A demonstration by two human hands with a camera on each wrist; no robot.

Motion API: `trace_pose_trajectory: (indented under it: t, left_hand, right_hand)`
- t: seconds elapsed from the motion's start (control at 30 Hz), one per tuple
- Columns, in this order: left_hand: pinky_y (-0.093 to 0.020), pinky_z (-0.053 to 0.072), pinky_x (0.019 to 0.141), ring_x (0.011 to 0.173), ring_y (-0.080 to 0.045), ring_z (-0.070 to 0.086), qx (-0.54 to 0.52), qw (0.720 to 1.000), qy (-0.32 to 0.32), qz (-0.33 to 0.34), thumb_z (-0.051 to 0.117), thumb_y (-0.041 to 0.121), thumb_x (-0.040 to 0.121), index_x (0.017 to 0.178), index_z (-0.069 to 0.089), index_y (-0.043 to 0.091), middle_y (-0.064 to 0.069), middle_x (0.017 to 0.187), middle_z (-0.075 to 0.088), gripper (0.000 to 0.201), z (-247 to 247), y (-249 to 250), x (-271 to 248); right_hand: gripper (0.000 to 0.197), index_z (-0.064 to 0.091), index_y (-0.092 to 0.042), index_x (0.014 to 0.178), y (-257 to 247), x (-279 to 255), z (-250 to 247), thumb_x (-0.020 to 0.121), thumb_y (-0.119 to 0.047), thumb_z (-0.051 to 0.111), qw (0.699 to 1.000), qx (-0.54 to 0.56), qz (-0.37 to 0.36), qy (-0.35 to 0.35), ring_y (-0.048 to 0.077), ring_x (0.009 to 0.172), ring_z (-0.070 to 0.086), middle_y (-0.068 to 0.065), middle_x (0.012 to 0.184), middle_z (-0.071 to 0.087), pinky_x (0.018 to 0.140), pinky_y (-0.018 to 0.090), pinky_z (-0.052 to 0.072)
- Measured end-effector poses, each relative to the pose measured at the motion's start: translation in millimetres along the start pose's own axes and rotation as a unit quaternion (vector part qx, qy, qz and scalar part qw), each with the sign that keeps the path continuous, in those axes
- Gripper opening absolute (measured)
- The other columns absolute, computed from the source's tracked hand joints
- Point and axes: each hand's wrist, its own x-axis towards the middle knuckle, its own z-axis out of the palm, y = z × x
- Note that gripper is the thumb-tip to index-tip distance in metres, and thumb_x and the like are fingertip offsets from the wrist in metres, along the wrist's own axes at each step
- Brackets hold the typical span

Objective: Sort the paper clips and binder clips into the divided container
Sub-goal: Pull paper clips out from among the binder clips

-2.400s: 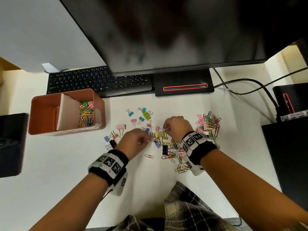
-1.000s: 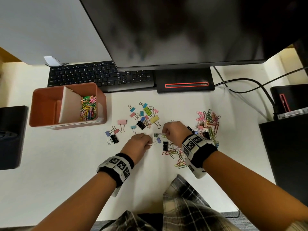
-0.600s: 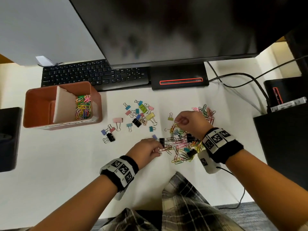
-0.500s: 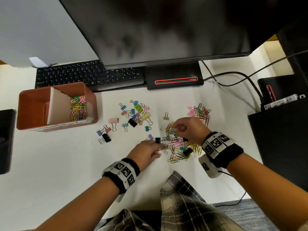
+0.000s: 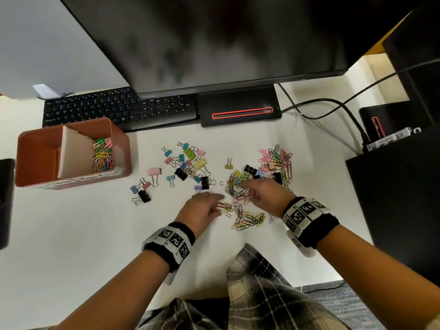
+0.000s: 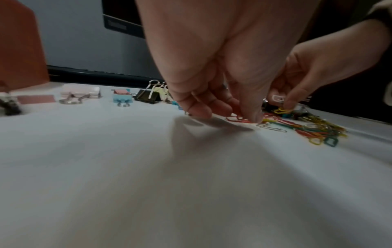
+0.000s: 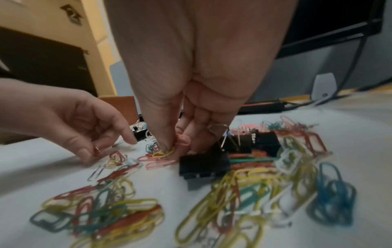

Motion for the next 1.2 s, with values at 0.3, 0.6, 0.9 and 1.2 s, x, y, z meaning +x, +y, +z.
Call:
trace_pose_trajectory:
  t: [0.3,0.6,0.9,1.2]
  left_hand:
    - [-0.033,0.046,0.074,0.088,-0.028,0.054,0.066,0.997,0.036,-0.017,0.063,0.018,0.082,0.09,0.066,0.013,-0.008,0.093,0.055,0.01,3,9,17]
    - [-0.035,0.044,0.081,0.094,-0.029,0.054,0.087,0.995,0.033,-0.034,0.06,0.017,0.086,0.096,0.064,0.011,-0.009,0.098,0.062,0.012,-13,-6,19]
    - [-0.034,0.046,0.07,0.082,-0.034,0.057,0.1,0.993,0.063,-0.007,0.066,0.001,0.078,0.087,0.066,0.006,-0.014,0.092,0.062,0.01,-16,-14,14]
    - [-0.034,0.046,0.078,0.086,-0.031,0.056,0.036,0.995,0.091,0.002,0.061,0.002,0.083,0.091,0.065,0.006,-0.011,0.091,0.065,0.01,-24,-23,10]
  right_hand:
    - [0.041,0.052,-0.011,0.125,-22,17,27,0.086,0.001,0.051,0.998,0.018,0.027,0.046,0.024,0.095,0.06,0.01,0.11,0.061,0.085,0.033,0.049]
    - [0.018,0.066,-0.008,0.098,-25,40,28,0.083,-0.002,0.059,0.997,-0.004,0.013,0.08,0.026,0.092,0.061,0.007,0.107,0.057,0.085,0.037,0.051]
    - [0.014,0.068,-0.004,0.092,-24,42,23,0.086,-0.005,0.055,0.997,-0.004,0.003,0.081,0.026,0.091,0.061,0.01,0.104,0.059,0.085,0.038,0.051]
    - [0.006,0.068,-0.004,0.078,-15,37,6,0.08,-0.001,0.063,0.98,0.026,-0.029,0.196,0.023,0.08,0.064,0.011,0.086,0.068,0.073,0.034,0.056]
